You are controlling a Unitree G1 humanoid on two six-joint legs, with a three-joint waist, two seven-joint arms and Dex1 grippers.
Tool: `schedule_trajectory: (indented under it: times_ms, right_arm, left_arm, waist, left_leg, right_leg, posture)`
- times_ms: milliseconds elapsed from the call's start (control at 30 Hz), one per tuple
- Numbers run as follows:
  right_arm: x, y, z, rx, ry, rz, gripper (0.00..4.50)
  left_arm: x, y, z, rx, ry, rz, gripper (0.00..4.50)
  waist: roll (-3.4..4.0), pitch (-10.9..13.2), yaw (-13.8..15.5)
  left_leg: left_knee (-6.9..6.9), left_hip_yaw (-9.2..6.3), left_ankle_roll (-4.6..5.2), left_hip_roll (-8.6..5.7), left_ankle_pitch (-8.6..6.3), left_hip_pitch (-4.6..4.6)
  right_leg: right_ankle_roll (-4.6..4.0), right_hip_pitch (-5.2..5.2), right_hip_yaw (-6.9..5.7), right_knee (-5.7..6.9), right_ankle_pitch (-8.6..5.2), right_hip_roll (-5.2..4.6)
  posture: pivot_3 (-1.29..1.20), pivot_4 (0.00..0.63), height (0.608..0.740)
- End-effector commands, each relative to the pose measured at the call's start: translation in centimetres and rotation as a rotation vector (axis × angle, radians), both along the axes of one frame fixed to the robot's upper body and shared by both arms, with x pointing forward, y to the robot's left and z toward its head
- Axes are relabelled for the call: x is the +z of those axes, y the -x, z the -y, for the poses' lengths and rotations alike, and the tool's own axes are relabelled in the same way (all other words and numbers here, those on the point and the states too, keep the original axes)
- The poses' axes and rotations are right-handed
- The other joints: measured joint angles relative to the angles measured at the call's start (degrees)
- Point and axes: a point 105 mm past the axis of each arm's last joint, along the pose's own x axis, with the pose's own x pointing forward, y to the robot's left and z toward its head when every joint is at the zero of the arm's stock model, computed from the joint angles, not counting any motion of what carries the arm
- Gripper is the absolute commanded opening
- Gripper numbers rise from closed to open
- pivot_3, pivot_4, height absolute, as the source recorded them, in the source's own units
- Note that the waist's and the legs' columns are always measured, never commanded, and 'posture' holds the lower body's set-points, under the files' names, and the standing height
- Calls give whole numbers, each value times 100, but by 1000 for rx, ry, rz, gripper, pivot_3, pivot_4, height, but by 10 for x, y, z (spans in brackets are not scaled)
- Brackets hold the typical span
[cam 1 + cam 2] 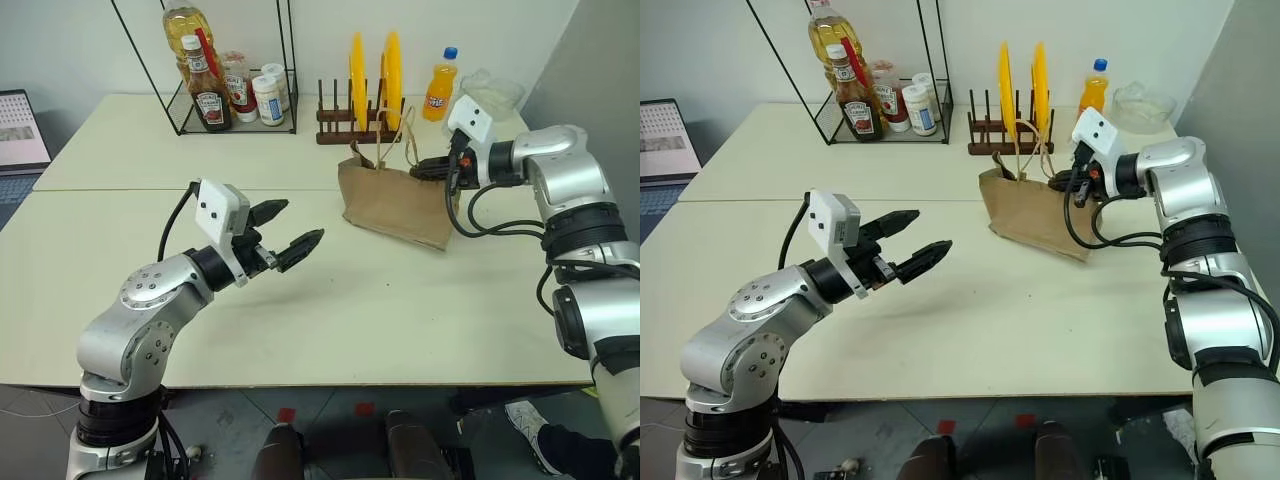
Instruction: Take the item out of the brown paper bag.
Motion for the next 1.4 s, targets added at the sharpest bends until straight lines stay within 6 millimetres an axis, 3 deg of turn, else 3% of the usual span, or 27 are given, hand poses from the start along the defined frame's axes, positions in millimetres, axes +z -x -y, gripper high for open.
schedule_trajectory:
  times_ms: [33, 167, 467, 500, 900, 933, 1067, 1333, 1400]
  right_arm:
    - [4, 3, 10, -2, 75, 36, 21]
    - [-1, 5, 21, -25, 117, 6, 977]
    - [-5, 5, 25, -58, 137, -57, 4251]
    - [-6, 4, 23, -58, 135, -70, 4462]
    - [-16, -10, 5, -111, 42, -171, 4462]
    - [-18, -10, 6, -108, 47, -175, 4297]
    - [-20, -10, 12, -115, 63, -183, 3190]
    - [-20, -10, 17, -123, 67, -177, 245]
    - [-19, -10, 16, -119, 60, -171, 21]
  left_arm:
    - [12, 1, 7, -31, 13, 58, 4500]
    - [13, 1, 9, -33, 19, 59, 4500]
    - [11, 1, 13, -40, 33, 55, 4500]
    - [12, 1, 13, -40, 33, 56, 4500]
    - [17, 11, 21, -106, 43, 73, 4500]
    - [18, 13, 22, -119, 42, 71, 4500]
    - [15, 20, 25, -161, 19, 48, 4500]
    - [12, 24, 27, -201, -5, 31, 4500]
    - [11, 23, 26, -197, -10, 31, 4500]
  waist:
    - [0, 0, 17]
    - [0, 0, 17]
    - [0, 0, 20]
    - [0, 0, 19]
    - [0, 0, 23]
    - [0, 0, 20]
    - [0, 0, 14]
    - [0, 0, 17]
    - [0, 0, 17]
  left_leg:
    - [0, 0, -1, 0, 0, 0]
    - [0, 0, -1, 0, 1, 0]
    - [0, 0, -3, 0, 2, 0]
    - [0, 0, -3, 0, 2, 0]
    - [1, 0, -4, 0, 2, -1]
    - [1, 0, -4, 0, 2, 0]
    - [1, 0, -4, 0, 2, 1]
    - [1, 0, -4, 0, 2, 1]
    - [1, 0, -4, 0, 2, 1]
  right_leg:
    - [0, 0, 0, 0, 0, 0]
    - [0, 0, 0, -1, 0, 0]
    - [0, 0, 0, -1, 0, 0]
    - [0, 0, 0, -1, 0, 0]
    - [0, 0, -1, -1, 0, 0]
    - [0, 0, 0, -1, 0, 0]
    - [0, 0, 0, 0, 0, 0]
    - [0, 0, 0, 1, 0, 0]
    - [0, 1, 0, 1, 0, 0]
  posture:
    - [0, 150, 740]
    - [0, 150, 740]
    - [0, 150, 740]
    - [0, 150, 740]
    - [0, 150, 740]
    - [0, 150, 740]
    - [0, 150, 740]
    - [0, 150, 740]
    - [0, 150, 740]
